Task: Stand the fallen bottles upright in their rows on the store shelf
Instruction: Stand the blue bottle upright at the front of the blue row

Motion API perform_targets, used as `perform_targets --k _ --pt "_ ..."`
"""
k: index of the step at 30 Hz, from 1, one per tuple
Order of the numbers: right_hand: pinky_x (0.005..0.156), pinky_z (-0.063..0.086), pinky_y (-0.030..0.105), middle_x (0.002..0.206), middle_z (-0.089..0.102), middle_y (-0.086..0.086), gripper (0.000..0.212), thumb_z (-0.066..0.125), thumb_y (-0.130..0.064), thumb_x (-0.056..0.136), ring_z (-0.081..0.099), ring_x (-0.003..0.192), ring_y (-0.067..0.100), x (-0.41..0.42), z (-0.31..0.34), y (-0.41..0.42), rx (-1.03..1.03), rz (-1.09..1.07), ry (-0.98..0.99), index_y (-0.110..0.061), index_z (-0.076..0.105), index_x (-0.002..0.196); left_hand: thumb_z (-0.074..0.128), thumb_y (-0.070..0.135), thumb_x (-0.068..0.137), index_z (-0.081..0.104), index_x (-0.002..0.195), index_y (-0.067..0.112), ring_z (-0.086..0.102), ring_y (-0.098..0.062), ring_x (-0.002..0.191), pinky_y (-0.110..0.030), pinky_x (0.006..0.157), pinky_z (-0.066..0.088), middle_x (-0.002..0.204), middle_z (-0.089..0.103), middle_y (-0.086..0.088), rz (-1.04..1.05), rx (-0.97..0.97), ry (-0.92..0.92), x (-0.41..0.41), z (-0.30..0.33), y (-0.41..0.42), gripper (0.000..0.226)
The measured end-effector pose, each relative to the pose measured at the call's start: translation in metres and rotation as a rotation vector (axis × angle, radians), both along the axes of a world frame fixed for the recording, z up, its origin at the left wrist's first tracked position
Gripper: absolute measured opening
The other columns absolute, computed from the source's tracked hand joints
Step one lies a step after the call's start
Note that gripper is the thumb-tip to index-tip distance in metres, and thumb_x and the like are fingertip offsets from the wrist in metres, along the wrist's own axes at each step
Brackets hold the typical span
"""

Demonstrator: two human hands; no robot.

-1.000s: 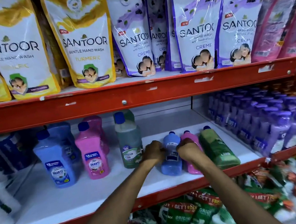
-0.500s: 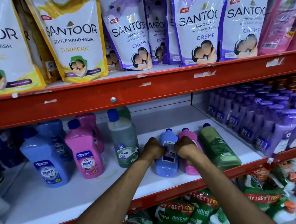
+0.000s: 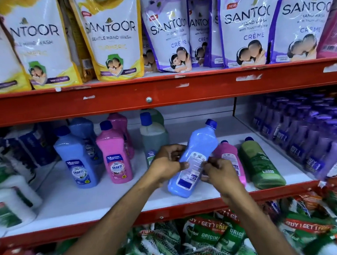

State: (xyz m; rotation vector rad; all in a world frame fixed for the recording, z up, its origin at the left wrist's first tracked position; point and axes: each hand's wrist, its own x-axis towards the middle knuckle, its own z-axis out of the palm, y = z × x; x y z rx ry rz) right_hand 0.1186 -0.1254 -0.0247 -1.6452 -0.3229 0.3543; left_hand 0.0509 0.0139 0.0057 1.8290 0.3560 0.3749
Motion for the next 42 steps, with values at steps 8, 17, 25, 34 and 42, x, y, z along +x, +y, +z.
perform_targets --k 8,17,25,34,42 --pt "0.086 0.057 0.045 0.095 0.072 -0.003 0.016 0.063 -0.019 0.088 0.070 0.087 0.024 -0.092 0.006 0.061 -0.007 0.159 -0.235 -0.017 0.066 0.103 0.064 -0.017 0.080 0.061 0.117 0.013 0.068 0.010 0.081 -0.013 0.076 0.056 0.100 0.071 0.005 0.166 0.053 -0.115 -0.126 0.006 0.049 0.048" --pt "0.070 0.043 -0.001 0.103 0.072 -0.009 0.028 0.067 -0.018 0.087 0.064 0.080 -0.002 -0.189 0.007 0.165 0.000 0.245 -0.466 -0.018 0.067 0.115 0.063 -0.012 0.084 0.063 0.117 0.004 0.068 -0.011 0.108 -0.006 0.077 0.051 0.095 0.063 0.024 0.340 0.178 -0.232 -0.234 -0.014 0.139 0.037" --pt "0.071 0.043 -0.002 0.113 0.073 0.000 0.031 0.065 -0.015 0.088 0.067 0.094 0.008 -0.211 -0.002 0.216 -0.077 0.181 -0.508 -0.011 0.066 0.119 0.063 -0.013 0.082 0.062 0.116 0.015 0.070 -0.013 0.105 -0.028 0.090 0.058 0.112 0.073 -0.004 0.351 0.136 -0.220 -0.244 -0.036 0.194 0.044" --pt "0.066 0.042 -0.004 0.114 0.072 -0.003 0.033 0.065 -0.018 0.089 0.065 0.091 0.006 -0.209 -0.007 0.223 -0.062 0.149 -0.477 -0.014 0.065 0.121 0.062 -0.014 0.083 0.056 0.122 0.007 0.068 -0.017 0.101 -0.011 0.080 0.055 0.113 0.070 -0.008 0.297 0.034 -0.205 -0.239 -0.042 0.207 0.044" --pt "0.066 0.053 0.009 0.090 0.074 -0.008 0.013 0.072 -0.016 0.084 0.068 0.080 0.000 -0.238 -0.032 0.213 0.112 -0.022 -0.430 -0.018 0.066 0.095 0.057 -0.011 0.088 0.056 0.126 0.008 0.068 0.007 0.095 -0.011 0.085 0.053 0.114 0.071 -0.002 0.246 0.059 -0.188 -0.250 -0.053 0.214 0.043"
